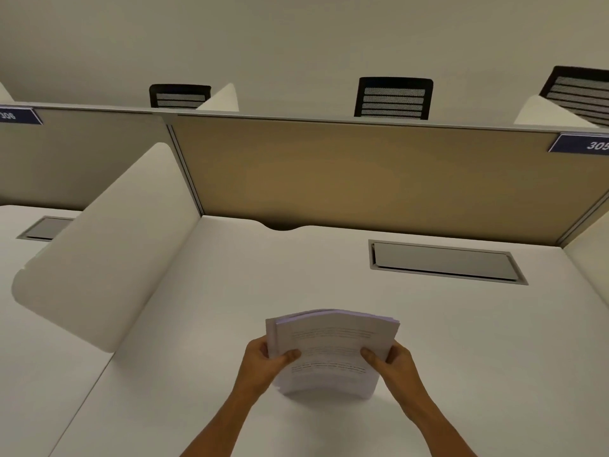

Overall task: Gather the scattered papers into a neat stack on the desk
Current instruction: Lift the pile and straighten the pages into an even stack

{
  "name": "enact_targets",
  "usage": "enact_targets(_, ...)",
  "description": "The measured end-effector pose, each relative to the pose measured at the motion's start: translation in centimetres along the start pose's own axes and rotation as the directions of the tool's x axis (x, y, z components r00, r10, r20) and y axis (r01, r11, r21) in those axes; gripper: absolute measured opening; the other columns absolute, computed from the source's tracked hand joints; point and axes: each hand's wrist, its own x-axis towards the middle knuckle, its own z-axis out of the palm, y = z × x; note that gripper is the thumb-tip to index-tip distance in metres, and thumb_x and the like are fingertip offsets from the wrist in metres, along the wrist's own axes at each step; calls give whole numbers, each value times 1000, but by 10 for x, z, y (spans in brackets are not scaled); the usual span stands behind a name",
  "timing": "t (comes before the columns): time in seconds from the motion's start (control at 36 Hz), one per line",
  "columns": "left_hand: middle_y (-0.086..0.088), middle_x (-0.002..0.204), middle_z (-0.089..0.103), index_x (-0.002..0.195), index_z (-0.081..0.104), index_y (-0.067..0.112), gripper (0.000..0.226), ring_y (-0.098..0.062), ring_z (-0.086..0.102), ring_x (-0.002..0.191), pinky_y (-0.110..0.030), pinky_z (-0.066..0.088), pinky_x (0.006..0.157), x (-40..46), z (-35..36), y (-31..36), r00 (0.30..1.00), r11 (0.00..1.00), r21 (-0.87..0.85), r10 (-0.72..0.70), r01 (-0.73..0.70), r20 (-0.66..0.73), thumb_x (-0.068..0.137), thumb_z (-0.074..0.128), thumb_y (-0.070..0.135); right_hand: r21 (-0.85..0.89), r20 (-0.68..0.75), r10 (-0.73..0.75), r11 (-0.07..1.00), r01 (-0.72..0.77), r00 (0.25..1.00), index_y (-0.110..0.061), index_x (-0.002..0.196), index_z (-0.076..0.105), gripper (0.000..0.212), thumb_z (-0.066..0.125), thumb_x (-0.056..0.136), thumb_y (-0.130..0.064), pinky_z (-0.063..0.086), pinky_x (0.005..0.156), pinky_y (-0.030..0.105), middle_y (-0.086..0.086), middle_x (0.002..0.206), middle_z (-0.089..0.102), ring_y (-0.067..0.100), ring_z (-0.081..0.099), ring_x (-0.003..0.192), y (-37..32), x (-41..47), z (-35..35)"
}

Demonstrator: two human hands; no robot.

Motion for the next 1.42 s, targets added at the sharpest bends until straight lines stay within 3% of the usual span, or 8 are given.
enact_targets(0.17, 7, 84, 80, 78, 79, 36, 15, -14, 76, 76, -22, 60, 58, -1, 18, 2, 997, 998, -55, -26, 22, -73, 66, 88, 34, -15, 12, 13, 1000, -13, 1000, -27, 108, 71, 16, 61, 97, -22, 58, 68, 14, -11, 101, 78, 7, 74, 91, 3, 2, 5)
enact_targets(0.28, 2, 85, 80, 85, 81, 33, 24, -14, 76, 76, -21, 59, 60, -4, 26, 7, 997, 995, -95, -3, -5, -83, 62, 86, 39, 13, -25, -9, 1000, 9, 1000, -28, 110, 72, 18, 60, 97, -22, 58, 68, 15, -6, 103, 78, 9, 74, 90, 1, -1, -3)
enact_targets(0.42, -2, 95, 79, 97, 78, 25, 32, -14, 75, 88, -22, 60, 70, -5, 26, 1, 1000, 997, -73, 11, -13, -29, 69, 87, 12, -10, -21, -23, 1000, 23, 1000, -30, 113, 72, 26, 70, 92, -15, 58, 73, 13, -6, 107, 78, 8, 72, 97, 8, -7, -14)
enact_targets(0.56, 7, 97, 79, 91, 78, 41, 42, -8, 74, 91, -20, 60, 71, -7, 26, -8, 999, 997, -59, -40, 40, 3, 75, 83, 3, -59, -9, 10, 998, -10, 1000, -33, 114, 68, 24, 65, 95, -19, 57, 71, 14, -12, 107, 77, 3, 71, 98, 11, -8, -10)
enact_targets(0.75, 5, 94, 79, 99, 72, 37, 40, -6, 74, 86, -29, 61, 76, -5, 33, -8, 998, 997, -65, -46, 43, -45, 73, 85, 9, -74, -23, 12, 997, -13, 1000, -30, 115, 66, 21, 51, 102, -24, 53, 79, 17, -10, 106, 76, 5, 70, 100, 4, -3, 4)
enact_targets(0.94, 5, 95, 79, 101, 74, 31, 43, -11, 75, 88, -29, 62, 74, -3, 26, -9, 999, 998, -59, -19, 16, -42, 60, 86, 25, -93, 2, -55, 994, 55, 998, -37, 109, 70, 23, 66, 94, -20, 58, 74, 16, -13, 104, 77, 3, 72, 95, 0, -3, -2)
enact_targets(1.22, 8, 90, 80, 87, 78, 41, 35, -10, 75, 84, -21, 60, 66, -4, 23, -5, 997, 999, -44, 14, -17, -78, 72, 87, 11, -94, 2, -40, 995, 40, 999, -34, 110, 70, 18, 63, 96, -25, 58, 72, 16, -11, 103, 77, 5, 72, 95, 2, 0, 2)
enact_targets(1.42, 7, 87, 80, 89, 78, 43, 28, -13, 76, 80, -25, 62, 63, -3, 37, 10, 991, 994, -91, 57, -68, -119, 62, 85, 40, -22, -60, -51, 999, 50, 997, -31, 105, 71, 18, 58, 99, -22, 57, 64, 14, -10, 95, 78, 5, 73, 85, -9, 0, 5)
